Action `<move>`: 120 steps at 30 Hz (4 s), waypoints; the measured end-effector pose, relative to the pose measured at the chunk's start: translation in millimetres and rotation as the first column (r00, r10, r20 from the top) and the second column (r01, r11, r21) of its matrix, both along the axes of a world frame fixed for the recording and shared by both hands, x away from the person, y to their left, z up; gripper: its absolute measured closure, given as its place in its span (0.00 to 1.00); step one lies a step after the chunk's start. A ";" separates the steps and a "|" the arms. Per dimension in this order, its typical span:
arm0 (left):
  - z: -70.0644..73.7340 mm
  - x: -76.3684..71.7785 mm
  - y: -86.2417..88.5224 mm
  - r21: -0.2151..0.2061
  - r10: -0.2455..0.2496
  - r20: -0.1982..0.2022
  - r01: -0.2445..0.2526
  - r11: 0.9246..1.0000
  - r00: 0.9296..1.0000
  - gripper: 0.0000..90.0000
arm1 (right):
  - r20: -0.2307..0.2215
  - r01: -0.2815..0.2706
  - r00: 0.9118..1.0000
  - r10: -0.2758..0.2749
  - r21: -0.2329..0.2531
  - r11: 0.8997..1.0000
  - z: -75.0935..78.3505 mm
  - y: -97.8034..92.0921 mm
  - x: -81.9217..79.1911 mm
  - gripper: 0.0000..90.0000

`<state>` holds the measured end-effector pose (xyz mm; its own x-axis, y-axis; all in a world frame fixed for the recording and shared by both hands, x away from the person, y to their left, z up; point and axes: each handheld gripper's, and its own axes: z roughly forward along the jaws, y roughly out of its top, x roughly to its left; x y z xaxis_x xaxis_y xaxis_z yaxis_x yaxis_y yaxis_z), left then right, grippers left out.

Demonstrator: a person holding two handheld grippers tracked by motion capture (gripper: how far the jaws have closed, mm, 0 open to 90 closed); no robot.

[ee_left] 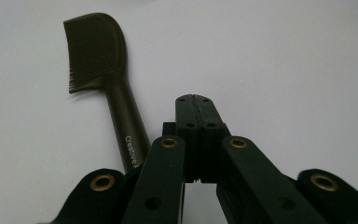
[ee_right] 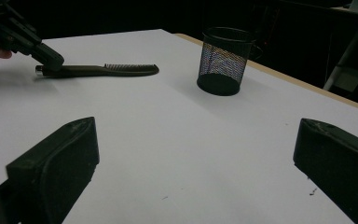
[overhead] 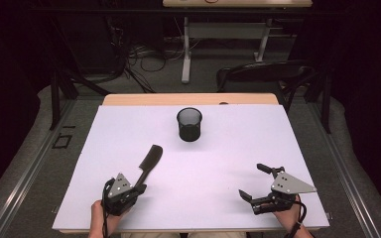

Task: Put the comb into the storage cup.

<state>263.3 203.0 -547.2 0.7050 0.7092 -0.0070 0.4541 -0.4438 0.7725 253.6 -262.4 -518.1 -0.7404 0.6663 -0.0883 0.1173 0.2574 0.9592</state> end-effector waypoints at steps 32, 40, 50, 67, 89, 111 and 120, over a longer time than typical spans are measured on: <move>-4.7 3.9 5.7 0.103 0.065 -0.057 -0.059 0.993 0.996 1.00 | -0.001 0.005 1.000 -0.005 -0.007 1.000 0.2 -0.4 -0.3 0.00; -5.3 6.1 7.8 0.118 0.088 -0.059 -0.080 0.990 0.994 1.00 | -0.001 0.006 1.000 -0.006 -0.009 1.000 0.1 -0.1 -0.1 0.00; -5.2 10.0 9.7 0.146 0.108 -0.043 -0.101 0.984 0.993 1.00 | -0.002 0.006 1.000 -0.006 -0.012 1.000 -0.1 0.1 0.3 0.00; -6.9 18.2 13.3 0.167 0.129 -0.035 -0.122 0.979 0.991 1.00 | -0.012 0.007 1.000 -0.007 -0.013 1.000 -0.6 0.5 0.7 0.00; -6.1 22.7 14.5 0.165 0.148 -0.004 -0.145 0.976 0.989 1.00 | -0.014 0.001 1.000 -0.002 -0.023 1.000 -1.3 1.2 2.4 0.00; -6.8 24.6 16.5 0.163 0.156 0.002 -0.154 0.975 0.988 1.00 | -0.014 0.001 1.000 -0.001 -0.027 1.000 -1.2 1.4 2.1 0.00; 3.2 13.7 22.9 0.126 0.102 -0.002 -0.101 0.987 0.995 0.81 | -0.018 0.003 1.000 -0.004 -0.026 1.000 -1.0 0.3 1.8 0.00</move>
